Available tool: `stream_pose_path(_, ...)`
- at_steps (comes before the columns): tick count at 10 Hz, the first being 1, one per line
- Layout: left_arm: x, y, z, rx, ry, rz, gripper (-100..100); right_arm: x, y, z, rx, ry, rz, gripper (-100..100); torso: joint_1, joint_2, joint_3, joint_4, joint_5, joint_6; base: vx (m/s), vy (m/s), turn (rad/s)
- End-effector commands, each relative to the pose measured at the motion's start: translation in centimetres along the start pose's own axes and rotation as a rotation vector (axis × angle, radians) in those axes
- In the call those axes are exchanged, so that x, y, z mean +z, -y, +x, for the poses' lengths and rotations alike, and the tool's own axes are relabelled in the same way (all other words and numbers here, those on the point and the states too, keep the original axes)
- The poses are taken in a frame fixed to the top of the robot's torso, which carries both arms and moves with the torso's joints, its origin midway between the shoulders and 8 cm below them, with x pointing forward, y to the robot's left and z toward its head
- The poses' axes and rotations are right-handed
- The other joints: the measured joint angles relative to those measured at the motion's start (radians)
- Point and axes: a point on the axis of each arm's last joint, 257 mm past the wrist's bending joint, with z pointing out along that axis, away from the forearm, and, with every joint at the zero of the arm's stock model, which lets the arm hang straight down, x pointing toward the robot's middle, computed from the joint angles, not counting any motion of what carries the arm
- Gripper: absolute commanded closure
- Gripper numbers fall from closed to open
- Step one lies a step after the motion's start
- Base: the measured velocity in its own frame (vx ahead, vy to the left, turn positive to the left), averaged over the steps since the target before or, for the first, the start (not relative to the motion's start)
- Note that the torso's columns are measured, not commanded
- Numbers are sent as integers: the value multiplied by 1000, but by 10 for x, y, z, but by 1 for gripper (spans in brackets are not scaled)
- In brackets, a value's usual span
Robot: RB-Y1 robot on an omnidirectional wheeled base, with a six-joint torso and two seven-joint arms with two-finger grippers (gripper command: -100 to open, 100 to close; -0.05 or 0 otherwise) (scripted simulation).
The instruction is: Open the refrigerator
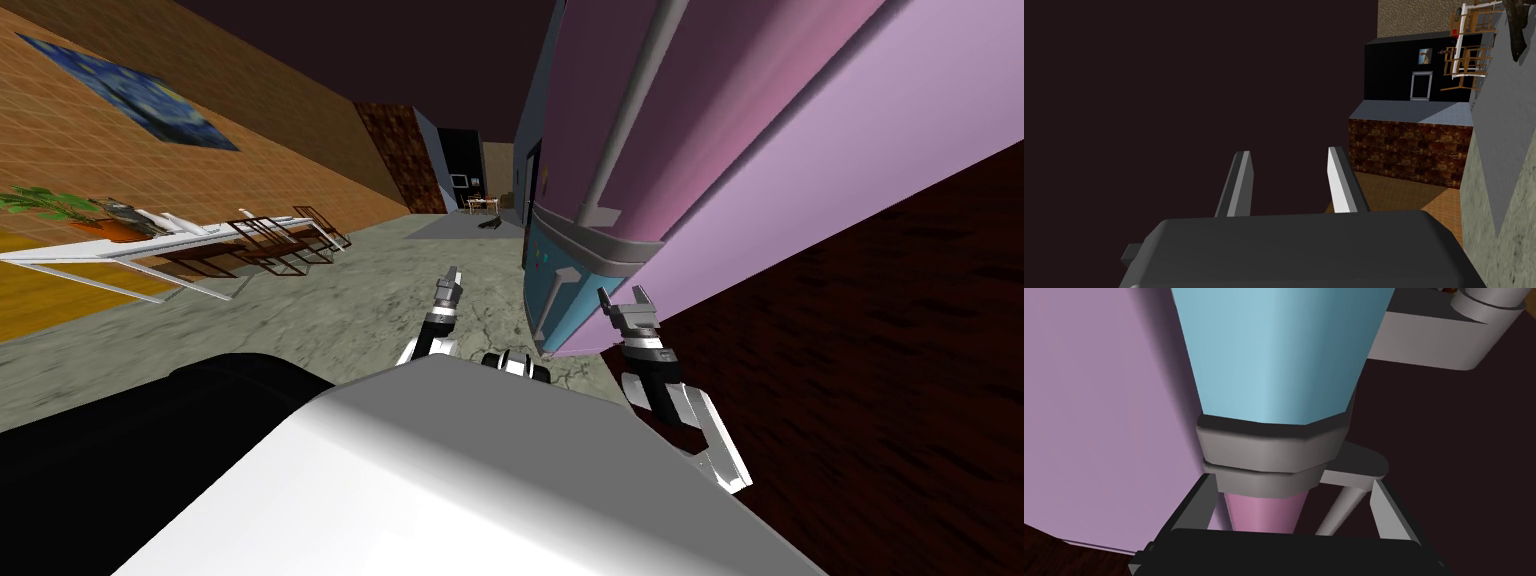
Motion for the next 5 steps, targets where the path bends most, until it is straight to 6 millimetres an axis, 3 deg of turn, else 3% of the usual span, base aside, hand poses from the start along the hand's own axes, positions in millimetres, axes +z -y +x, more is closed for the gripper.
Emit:
stream_pose_path(1,0,0,0,0,0,0,0,0,5,10,-131,-35,-13,-100,1,-1,-1,0,0,0,18,76,-7)
stream_pose_path(5,0,0,0,0,0,0,0,-1,18,32,-386,-106,-46,-100,0,0,0,0,0,0,21,90,-7)
